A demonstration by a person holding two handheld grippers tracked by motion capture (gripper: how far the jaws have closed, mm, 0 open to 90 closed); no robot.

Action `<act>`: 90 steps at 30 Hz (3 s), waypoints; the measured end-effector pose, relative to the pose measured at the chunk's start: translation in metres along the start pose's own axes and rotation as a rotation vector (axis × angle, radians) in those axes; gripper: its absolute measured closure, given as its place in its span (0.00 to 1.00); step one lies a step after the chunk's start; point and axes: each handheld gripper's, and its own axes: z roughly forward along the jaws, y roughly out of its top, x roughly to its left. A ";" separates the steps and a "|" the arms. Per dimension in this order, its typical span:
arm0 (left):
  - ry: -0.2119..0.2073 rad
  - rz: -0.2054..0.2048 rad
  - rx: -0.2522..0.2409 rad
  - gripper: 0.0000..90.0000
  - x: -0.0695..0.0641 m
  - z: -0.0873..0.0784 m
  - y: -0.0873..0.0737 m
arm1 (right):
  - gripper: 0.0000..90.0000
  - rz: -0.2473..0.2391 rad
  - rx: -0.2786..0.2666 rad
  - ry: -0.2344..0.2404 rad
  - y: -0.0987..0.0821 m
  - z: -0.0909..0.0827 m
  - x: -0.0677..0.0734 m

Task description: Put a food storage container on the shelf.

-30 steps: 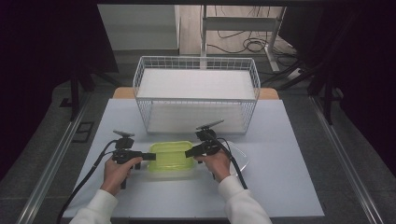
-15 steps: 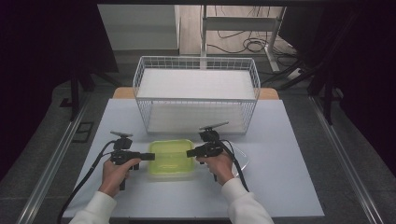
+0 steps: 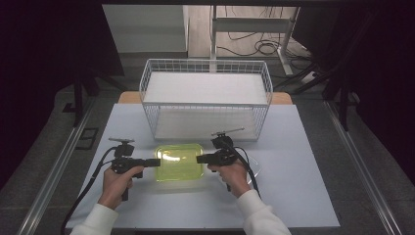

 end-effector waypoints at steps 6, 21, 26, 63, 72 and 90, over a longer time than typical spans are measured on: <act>-0.014 0.007 -0.014 0.87 -0.005 -0.004 -0.001 | 0.82 -0.042 -0.032 0.007 -0.002 -0.009 0.004; -0.021 0.083 -0.063 0.88 -0.032 -0.017 0.007 | 0.83 -0.094 -0.140 0.032 -0.003 -0.038 0.009; -0.028 0.097 -0.076 0.87 -0.039 -0.018 0.012 | 0.83 -0.106 -0.163 0.032 0.000 -0.048 0.009; -0.061 0.182 -0.148 0.87 -0.091 -0.031 0.064 | 0.84 -0.178 -0.285 -0.001 0.036 -0.112 0.018; -0.080 0.207 -0.154 0.87 -0.105 -0.033 0.088 | 0.84 -0.171 -0.332 -0.002 0.048 -0.131 0.018; -0.084 0.238 -0.181 0.88 -0.118 -0.032 0.134 | 0.85 -0.167 -0.356 0.005 0.091 -0.149 0.004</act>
